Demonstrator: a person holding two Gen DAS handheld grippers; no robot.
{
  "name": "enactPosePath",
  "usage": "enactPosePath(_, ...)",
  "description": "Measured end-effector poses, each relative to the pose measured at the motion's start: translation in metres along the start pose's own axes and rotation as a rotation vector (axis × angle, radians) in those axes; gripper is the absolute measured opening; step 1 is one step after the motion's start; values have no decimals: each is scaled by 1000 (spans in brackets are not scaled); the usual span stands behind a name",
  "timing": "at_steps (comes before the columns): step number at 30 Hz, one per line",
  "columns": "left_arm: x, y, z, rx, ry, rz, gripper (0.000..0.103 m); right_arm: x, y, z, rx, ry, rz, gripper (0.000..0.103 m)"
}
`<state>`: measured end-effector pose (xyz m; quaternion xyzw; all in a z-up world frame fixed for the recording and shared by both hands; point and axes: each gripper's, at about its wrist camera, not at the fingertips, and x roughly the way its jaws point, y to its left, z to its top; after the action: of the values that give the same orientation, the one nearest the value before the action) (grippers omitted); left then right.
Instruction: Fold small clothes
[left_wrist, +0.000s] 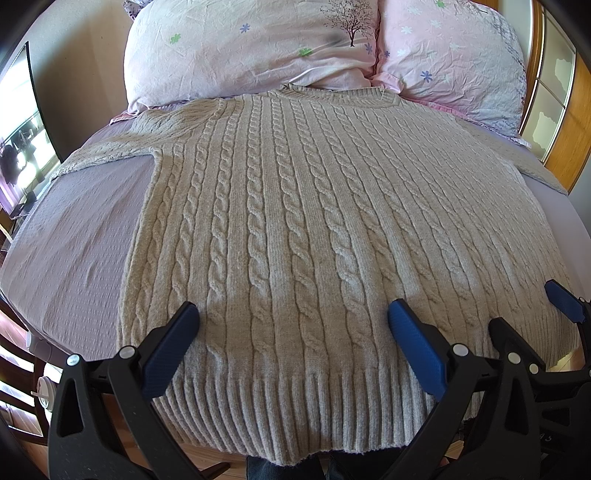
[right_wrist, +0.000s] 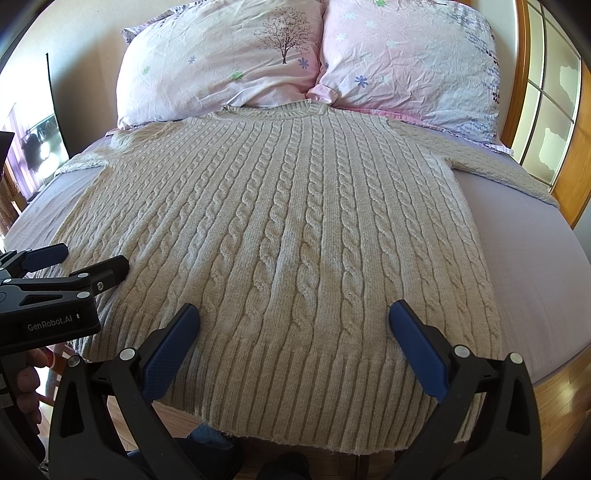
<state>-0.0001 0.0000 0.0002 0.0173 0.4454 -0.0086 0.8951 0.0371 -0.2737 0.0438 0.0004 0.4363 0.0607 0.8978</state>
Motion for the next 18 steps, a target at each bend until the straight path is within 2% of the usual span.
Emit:
enactPosePath(5, 0, 0, 0, 2, 1, -1, 101, -4, 16, -22, -9, 12, 18, 102)
enactPosePath(8, 0, 1, 1, 14, 9, -11, 101, 8, 9, -2, -60, 102, 63, 102)
enactPosePath(10, 1, 3, 2, 33, 24, -33, 101, 12, -3, 10, -36, 167, 71, 102)
enactPosePath(12, 2, 5, 9, 51, 49, -57, 101, 11, -39, 28, 79, 156, 50, 102)
enactPosePath(15, 7, 13, 19, 63, 93, -99, 101, 7, -129, 60, 356, 64, 14, 102)
enactPosePath(16, 6, 17, 22, 47, 93, -106, 101, 11, -170, 70, 469, 54, -2, 102)
enactPosePath(18, -1, 25, 22, 14, 75, -113, 101, 19, -227, 79, 621, 49, -32, 102)
